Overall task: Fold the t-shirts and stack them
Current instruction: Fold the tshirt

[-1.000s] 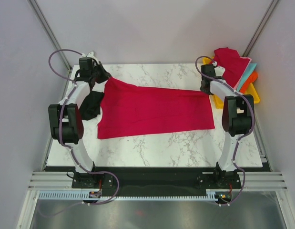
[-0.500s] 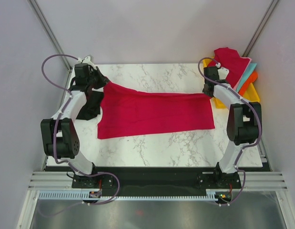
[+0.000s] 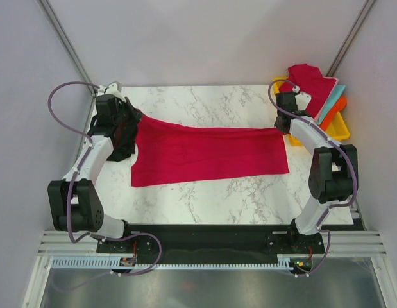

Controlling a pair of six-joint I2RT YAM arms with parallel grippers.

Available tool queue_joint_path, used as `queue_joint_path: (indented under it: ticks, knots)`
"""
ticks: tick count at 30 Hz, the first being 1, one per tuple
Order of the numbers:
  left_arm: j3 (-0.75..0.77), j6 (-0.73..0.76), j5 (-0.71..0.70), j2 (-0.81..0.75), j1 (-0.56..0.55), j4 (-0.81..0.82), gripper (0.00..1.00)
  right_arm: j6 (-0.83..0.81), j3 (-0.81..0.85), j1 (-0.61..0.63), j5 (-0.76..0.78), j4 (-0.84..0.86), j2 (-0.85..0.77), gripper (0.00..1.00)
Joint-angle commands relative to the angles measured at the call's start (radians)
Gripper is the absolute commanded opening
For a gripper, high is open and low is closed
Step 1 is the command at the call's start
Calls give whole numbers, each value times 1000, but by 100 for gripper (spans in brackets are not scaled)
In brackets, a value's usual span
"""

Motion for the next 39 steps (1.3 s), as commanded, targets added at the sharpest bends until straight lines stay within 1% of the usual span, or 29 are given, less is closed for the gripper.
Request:
queue_joint_path:
  ticks: [1,14,20,24,31,36,39]
  knots:
    - [-27,45,-25,-66,3,34,2,5,-9,0,32,15,-43,0]
    - [-109,11,3,-158,1,14,2,31,-53,0,48,53,-32,0]
    - [-125,14,-6,-164,3,-27,2,55,-110,-4,43,81,-75,0]
    - [-144,13,-8,-175,1,-52,2,68,-136,-14,25,99,-97,1]
    - [-190,20,-6,-230,3,-69,2,88,-167,-23,-12,115,-88,2]
    - [-202,26,-12,-236,1,-102,2,103,-196,-30,-20,121,-89,6]
    - [-225,25,-17,-256,3,-110,2,123,-230,-31,-24,139,-101,6]
